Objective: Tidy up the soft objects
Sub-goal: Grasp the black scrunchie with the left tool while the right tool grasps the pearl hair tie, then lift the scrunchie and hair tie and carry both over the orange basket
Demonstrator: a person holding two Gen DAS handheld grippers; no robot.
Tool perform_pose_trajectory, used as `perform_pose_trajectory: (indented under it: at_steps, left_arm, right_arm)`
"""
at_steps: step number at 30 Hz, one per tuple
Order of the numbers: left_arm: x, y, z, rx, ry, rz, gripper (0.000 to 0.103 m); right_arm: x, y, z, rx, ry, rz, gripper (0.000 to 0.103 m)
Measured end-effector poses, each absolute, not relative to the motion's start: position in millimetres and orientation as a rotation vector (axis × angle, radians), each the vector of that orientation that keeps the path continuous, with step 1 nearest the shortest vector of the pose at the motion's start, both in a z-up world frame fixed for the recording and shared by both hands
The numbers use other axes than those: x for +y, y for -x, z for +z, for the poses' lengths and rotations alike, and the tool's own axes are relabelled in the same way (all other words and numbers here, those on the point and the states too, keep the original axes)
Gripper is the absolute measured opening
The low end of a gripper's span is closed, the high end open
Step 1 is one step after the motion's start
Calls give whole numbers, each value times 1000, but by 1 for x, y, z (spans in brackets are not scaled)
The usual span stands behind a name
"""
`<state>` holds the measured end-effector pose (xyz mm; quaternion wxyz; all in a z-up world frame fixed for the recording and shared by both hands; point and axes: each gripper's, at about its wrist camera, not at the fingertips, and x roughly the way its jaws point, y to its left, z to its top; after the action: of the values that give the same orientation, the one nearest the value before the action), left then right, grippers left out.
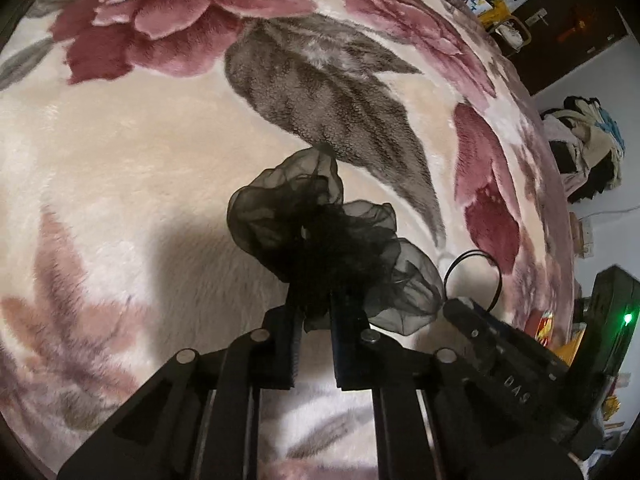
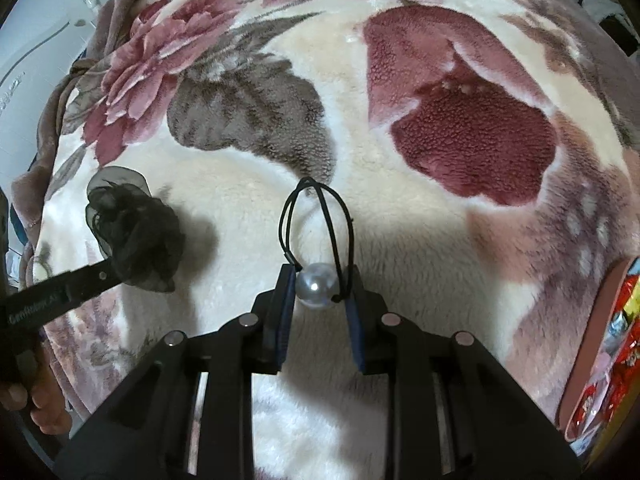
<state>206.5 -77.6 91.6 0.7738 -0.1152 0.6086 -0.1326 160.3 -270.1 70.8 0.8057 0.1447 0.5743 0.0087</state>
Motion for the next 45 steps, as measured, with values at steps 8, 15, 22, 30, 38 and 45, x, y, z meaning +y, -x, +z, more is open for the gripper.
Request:
perform_pose_trajectory:
  at_steps: [8, 15, 22, 30, 38, 45]
  left_arm:
    - [-75, -168, 110, 1307, 216, -286, 11]
    - [-82, -126, 130, 1286, 165, -297, 11]
    - [-81, -86, 142, 1276, 107, -295, 11]
    - [-82, -43, 145, 1278, 57, -299, 11]
    - [-85, -12, 155, 1262, 44, -320, 11]
    - [-95, 6, 165, 1244, 27, -340, 11]
  right_arm:
    - [-269, -127, 96, 1191, -322, 35, 25]
    - [-272, -88, 113, 1177, -345, 25, 25]
    - [-264, -49, 121, 1180, -351, 18, 25]
    - [-252, -13, 133, 1167, -339, 17, 25]
    - [-246, 19, 146, 1145, -331, 6, 25]
    - [-252, 37, 162, 1109, -336, -13, 25]
